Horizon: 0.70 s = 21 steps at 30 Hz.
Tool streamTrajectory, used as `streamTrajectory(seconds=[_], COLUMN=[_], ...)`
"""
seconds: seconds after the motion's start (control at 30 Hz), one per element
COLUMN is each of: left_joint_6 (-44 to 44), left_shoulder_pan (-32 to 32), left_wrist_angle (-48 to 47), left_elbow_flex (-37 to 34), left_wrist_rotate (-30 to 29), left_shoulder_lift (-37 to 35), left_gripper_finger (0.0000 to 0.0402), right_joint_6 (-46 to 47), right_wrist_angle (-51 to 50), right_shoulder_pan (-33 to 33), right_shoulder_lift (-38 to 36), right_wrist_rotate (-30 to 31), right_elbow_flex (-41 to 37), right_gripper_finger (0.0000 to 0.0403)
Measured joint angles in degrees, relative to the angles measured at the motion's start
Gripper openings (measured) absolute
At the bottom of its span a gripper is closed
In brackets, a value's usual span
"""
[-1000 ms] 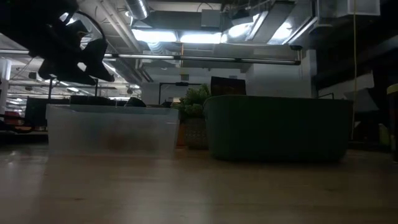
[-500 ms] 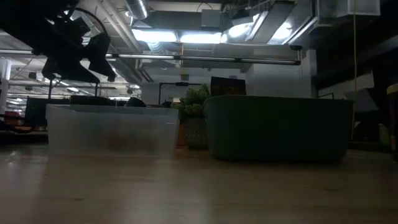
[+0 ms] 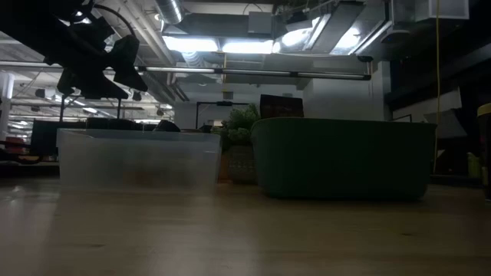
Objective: Sort spices by type
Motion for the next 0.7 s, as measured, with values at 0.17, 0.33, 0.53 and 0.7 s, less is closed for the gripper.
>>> streamTrajectory(seconds=[0.17,0.33,0.53,0.7], left_joint_6=[-0.1,0.0,0.0,0.3], left_shoulder_pan=[0.0,0.0,0.0,0.0], left_wrist_angle=[0.0,0.0,0.0,-0.1], left_elbow_flex=[0.0,0.0,0.0,0.0], left_wrist_rotate=[0.0,0.0,0.0,0.0], left_shoulder_lift=[0.0,0.0,0.0,0.0], left_gripper_finger=[0.0251,0.0251,0.0251,0.0251], right_joint_6=[-0.1,0.5,3.4,3.3], right_wrist_angle=[1.5,1.4,1.9,2.1], right_shoulder_pan=[0.0,0.0,0.0,-1.3], right_shoulder_lift=[0.0,0.0,0.0,0.1], right_wrist_rotate=[1.4,2.2,4.3,6.3], right_elbow_flex=[-2.1,-4.1,-6.7,-7.8], right_gripper_finger=[0.0186,0.0186,0.0186,0.0186])
